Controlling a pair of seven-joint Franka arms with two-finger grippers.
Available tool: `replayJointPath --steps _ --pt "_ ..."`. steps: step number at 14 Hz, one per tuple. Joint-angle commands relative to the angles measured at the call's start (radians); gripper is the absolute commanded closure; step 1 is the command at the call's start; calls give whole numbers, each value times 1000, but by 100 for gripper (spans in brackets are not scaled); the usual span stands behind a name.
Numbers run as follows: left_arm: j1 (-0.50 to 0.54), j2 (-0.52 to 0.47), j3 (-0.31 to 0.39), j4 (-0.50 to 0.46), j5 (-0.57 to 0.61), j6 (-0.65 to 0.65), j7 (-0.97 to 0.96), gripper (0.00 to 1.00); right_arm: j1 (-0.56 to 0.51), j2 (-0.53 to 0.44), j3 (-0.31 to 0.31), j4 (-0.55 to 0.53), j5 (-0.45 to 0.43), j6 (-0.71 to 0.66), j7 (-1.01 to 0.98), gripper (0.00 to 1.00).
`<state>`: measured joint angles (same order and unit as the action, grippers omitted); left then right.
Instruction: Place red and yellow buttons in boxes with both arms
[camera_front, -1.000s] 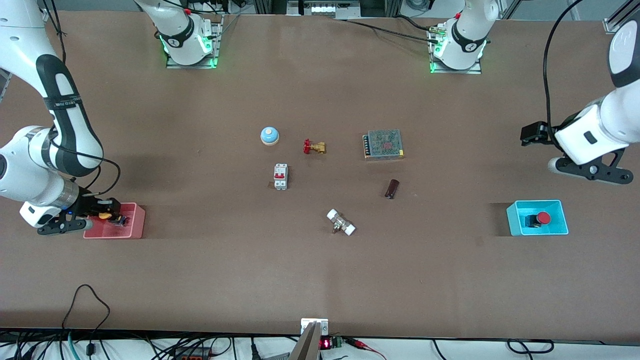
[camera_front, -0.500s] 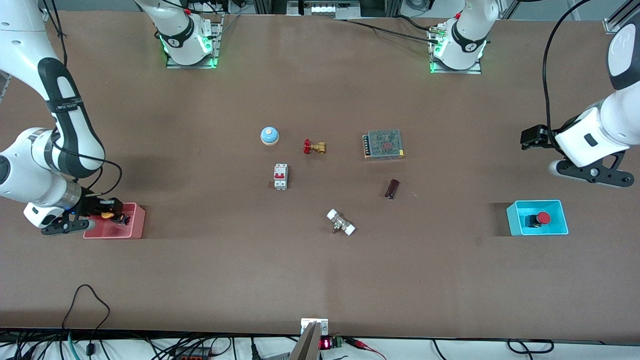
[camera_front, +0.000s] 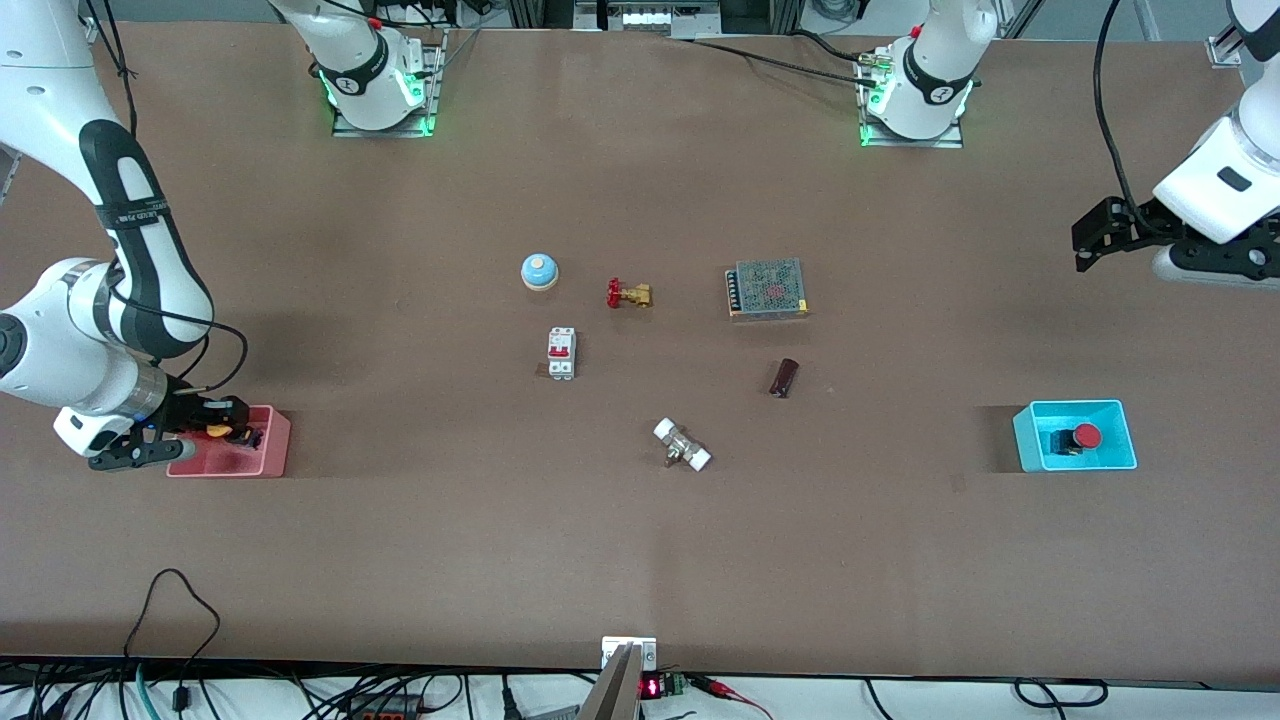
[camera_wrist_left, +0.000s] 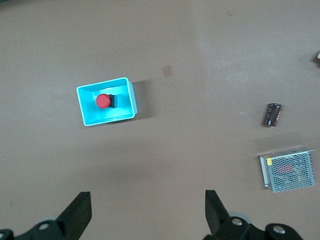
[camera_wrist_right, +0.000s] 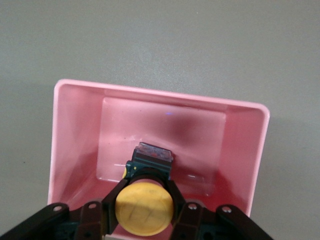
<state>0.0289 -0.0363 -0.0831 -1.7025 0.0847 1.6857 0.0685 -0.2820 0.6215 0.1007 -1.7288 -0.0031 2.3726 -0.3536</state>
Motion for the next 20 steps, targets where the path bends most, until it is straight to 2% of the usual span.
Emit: replayJointPath --steps 1,3,8,9,10,14,18,20 --pt "-30 -10 25 -26 -33 25 -4 0 -12 18 13 18 2 2 -11 59" --pt "-24 7 23 -13 -33 25 -1 0 -12 21 13 18 2 13 -10 41" --pt "-18 15 14 -9 -33 23 -2 0 -12 23 14 18 2 14 -10 27" --pt "-17 18 14 -8 -33 23 -3 0 -11 20 13 18 2 14 -7 8" --pt "-17 21 14 -6 -34 25 -3 0 -12 9 14 18 3 13 -5 0" --pt "-18 21 13 -6 -34 25 -4 0 3 -91 16 6 3 -48 -8 0" --pt "-27 18 5 -5 -33 22 -13 0 26 -238 19 5 6 -229 13 0" --pt "-27 21 5 9 -33 20 -13 0 61 -328 22 8 5 -320 111 0"
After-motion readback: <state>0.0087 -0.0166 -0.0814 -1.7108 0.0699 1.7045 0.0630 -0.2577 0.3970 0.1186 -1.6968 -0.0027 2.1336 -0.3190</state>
